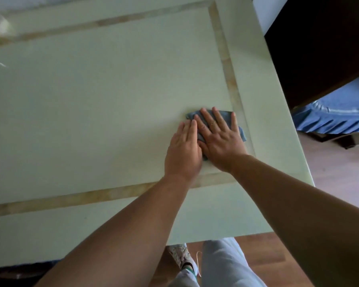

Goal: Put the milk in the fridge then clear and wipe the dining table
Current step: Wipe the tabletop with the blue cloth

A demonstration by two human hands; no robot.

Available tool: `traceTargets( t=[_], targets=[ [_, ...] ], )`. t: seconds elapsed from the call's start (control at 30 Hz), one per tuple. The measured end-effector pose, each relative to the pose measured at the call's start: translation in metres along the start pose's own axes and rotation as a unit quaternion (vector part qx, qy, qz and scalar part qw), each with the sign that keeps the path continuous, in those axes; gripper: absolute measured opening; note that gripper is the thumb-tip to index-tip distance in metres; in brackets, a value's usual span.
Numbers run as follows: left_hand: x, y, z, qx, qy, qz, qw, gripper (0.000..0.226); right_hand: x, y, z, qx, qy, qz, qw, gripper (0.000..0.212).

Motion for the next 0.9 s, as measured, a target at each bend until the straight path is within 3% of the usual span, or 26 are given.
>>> traceTargets(
  t=[0.4, 0.9],
  targets=[
    [0.008, 0.008, 0.126, -0.025, -0.020, 0.110, 0.993, 0.072, 0.062, -0.042, 0.114, 0.000, -0.040, -0.018, 0.999, 0.068],
    [-0.048, -0.012, 0.304, -0.032, -0.024, 0.118, 0.992, 0.083, 0.085, -0.090, 0.296, 0.016, -0.048, 0.002, 0.999, 0.069]
  ],
)
Point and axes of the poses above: each hand's wrist, its own z-axis towards the middle knuckle, its own y-axis out of the palm, x = y × z, the point moved 3 cm from there along z, towards the middle knuckle, and after that the axes turned 15 degrees about z, right-handed, at the moved point
